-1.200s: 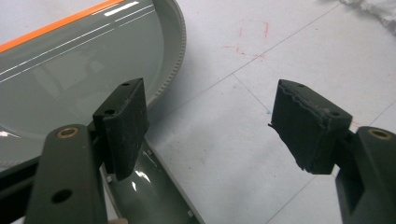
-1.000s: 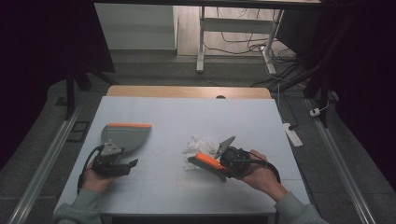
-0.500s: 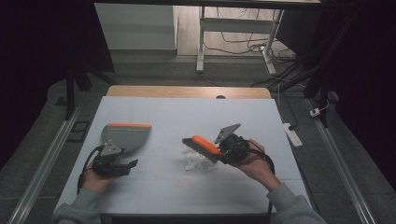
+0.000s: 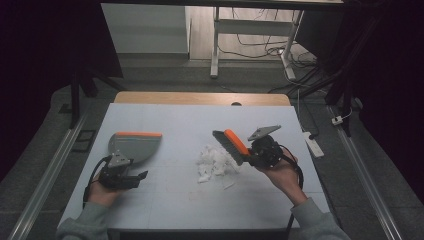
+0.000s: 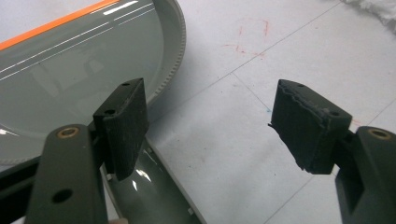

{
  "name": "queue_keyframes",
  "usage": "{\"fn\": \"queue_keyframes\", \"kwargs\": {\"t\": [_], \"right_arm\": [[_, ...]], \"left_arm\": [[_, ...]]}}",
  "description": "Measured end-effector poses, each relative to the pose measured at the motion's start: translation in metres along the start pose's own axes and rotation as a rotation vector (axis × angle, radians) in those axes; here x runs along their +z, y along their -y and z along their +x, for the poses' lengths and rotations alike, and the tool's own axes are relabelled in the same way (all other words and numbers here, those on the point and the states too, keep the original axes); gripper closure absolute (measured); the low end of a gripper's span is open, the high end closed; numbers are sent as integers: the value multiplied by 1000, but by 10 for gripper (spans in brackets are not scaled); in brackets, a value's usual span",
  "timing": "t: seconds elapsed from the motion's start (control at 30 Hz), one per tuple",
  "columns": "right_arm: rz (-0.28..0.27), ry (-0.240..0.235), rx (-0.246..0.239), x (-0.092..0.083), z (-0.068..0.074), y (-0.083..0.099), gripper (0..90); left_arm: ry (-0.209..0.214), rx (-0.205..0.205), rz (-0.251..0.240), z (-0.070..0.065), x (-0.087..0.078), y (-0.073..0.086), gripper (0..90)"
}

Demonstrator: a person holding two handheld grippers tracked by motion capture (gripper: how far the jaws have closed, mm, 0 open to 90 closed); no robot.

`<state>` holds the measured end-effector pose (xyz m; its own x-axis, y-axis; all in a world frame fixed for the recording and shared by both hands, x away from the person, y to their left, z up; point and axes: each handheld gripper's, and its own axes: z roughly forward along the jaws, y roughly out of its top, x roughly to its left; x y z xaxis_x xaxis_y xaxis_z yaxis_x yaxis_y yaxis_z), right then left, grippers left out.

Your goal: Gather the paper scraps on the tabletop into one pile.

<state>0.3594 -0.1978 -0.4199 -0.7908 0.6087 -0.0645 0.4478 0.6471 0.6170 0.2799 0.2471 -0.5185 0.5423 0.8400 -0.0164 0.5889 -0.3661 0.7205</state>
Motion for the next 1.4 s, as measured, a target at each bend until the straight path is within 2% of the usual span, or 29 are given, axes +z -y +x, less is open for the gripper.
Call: {"fn": "queue_keyframes", "kwargs": {"t": [0.1,0.23,0.4,0.47,0.6,0.7,0.9,1.1,1.3,1.4], "right_arm": [[-7,11,18,0,-6,6,699],[-19,2,55,0,-9,15,699],[-31,2,55,3,-12,22,699],[-36,-4,70,3,-13,26,699],[-37,18,81,3,-14,33,699],[-39,54,77,1,-17,40,699],[-54,55,107,-3,-27,57,699],[-46,104,152,-9,-33,74,699],[-63,136,145,-17,-31,93,699],[-73,129,159,-20,-35,100,699]], "left_arm": [[1,-2,-1,0,0,0,278],[2,-2,-2,0,0,0,278],[2,-3,-4,0,0,0,278],[2,-4,-5,0,0,0,278],[1,-4,-6,0,-1,0,278],[-1,-10,-11,1,-2,0,278],[2,-14,-21,1,-6,1,278],[9,-17,-33,-1,-8,2,279],[16,-1,-34,-4,-9,4,280],[19,-2,-36,-5,-8,4,282]]}}
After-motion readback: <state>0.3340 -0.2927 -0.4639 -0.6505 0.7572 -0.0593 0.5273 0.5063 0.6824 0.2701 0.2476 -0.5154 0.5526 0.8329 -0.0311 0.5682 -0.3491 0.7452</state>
